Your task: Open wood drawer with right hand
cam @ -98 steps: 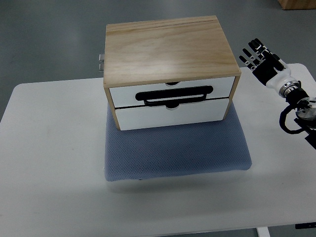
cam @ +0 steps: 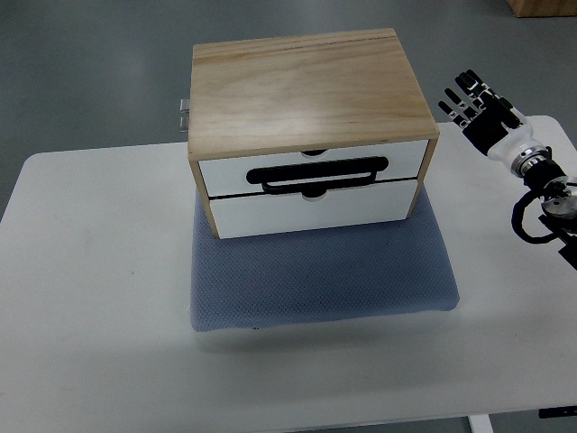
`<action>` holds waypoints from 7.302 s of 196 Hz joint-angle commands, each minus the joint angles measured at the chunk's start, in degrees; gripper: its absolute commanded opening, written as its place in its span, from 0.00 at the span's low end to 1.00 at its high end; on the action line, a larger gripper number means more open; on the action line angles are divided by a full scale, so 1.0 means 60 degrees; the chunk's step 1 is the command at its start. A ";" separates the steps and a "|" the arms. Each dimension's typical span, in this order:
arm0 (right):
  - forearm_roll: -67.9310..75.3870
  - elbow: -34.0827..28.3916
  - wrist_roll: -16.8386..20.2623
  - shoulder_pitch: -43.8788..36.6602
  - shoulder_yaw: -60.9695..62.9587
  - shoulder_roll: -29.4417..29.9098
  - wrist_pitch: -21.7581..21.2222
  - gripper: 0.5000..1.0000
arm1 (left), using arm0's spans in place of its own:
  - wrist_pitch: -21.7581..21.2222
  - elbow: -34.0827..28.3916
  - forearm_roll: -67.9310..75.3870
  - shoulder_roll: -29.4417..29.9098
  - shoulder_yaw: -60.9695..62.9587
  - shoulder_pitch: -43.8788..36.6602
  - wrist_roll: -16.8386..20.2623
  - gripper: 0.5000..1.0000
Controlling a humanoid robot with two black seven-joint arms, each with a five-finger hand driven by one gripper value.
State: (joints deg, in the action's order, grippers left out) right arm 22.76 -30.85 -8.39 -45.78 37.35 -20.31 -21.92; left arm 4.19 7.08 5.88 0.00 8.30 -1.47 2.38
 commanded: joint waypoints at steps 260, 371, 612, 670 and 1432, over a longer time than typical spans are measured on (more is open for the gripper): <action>-0.6958 -0.3031 -0.1736 -0.0749 -0.0337 -0.4716 -0.0727 0.89 | 0.0005 -0.0009 0.0001 0.0000 -0.0006 0.0025 0.0000 1.00; -0.9097 -0.8041 -0.2981 -0.4894 -0.5068 -0.6826 -0.1503 0.89 | 0.0005 0.0006 0.0001 0.0000 -0.0006 0.0025 0.0000 1.00; -1.0371 -0.7148 -0.2776 -0.6462 -0.8188 -0.2900 -0.0229 0.89 | 0.0005 0.0006 0.0001 0.0000 -0.0006 0.0025 0.0000 1.00; -1.0371 -0.7148 -0.2761 -0.6315 -0.8188 -0.2870 -0.0375 0.89 | 0.0005 0.0006 0.0001 0.0000 -0.0006 0.0025 0.0000 1.00; -0.8745 -0.8876 -0.1560 -0.6096 -0.6094 -0.5917 -0.2181 0.89 | 0.0005 -0.0009 0.0001 0.0000 -0.0006 0.0025 0.0000 1.00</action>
State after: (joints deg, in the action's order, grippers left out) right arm -32.49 -84.75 -17.80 -82.39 -3.05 -53.46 -35.00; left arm 4.21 7.10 5.89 0.00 8.26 -1.32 2.38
